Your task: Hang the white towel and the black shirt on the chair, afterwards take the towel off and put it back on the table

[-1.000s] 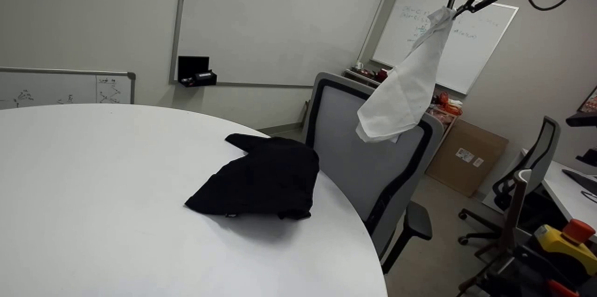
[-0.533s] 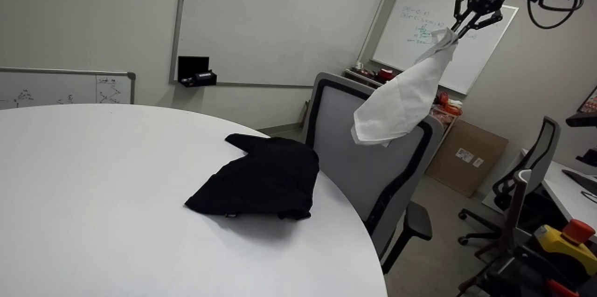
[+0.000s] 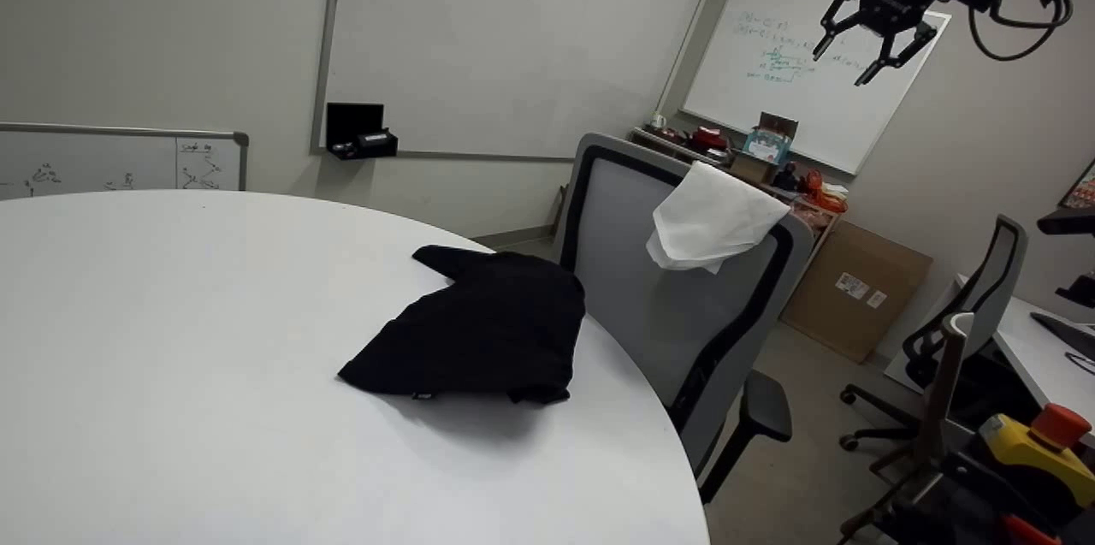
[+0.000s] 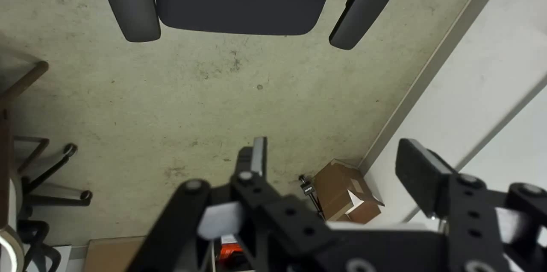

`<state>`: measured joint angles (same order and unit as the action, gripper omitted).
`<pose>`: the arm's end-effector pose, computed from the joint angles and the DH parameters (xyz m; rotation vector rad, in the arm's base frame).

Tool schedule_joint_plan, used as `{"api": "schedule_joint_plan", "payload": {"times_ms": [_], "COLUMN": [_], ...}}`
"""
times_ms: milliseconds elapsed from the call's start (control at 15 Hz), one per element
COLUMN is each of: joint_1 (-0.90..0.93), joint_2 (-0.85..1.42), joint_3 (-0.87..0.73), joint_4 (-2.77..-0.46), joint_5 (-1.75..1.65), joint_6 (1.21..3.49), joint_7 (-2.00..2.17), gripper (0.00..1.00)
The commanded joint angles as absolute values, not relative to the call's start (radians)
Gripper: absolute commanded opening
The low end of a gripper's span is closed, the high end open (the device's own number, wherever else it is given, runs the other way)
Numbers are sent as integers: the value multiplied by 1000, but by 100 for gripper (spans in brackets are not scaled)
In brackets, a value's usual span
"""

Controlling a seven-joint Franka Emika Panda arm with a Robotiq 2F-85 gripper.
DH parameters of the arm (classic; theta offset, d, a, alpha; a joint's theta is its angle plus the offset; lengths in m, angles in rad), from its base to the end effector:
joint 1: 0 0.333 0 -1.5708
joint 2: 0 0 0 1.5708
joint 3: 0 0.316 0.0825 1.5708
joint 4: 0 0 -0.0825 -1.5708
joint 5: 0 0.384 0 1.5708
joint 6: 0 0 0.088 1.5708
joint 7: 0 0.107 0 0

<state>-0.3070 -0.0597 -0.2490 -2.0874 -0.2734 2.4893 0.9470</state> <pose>0.4847 -0.3022 0.5002 2.3219 -1.8152 0.7333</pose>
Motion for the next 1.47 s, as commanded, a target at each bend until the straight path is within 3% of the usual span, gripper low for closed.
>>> {"api": "schedule_joint_plan", "payload": {"times_ms": [0,333,667,1400], "joint_1": [-258,-148,-33,88], "joint_2": [-133,-238,-275,-29], "joint_3": [-212,-86,56,185], "joint_4": [-2148,-2231,-2316,-2291], "joint_5": [-207,-171,-165,-183], "joint_6": [2423,2277,2300,2363], "joint_7": [873,801,777,725], "gripper": [100,100,100,100]}}
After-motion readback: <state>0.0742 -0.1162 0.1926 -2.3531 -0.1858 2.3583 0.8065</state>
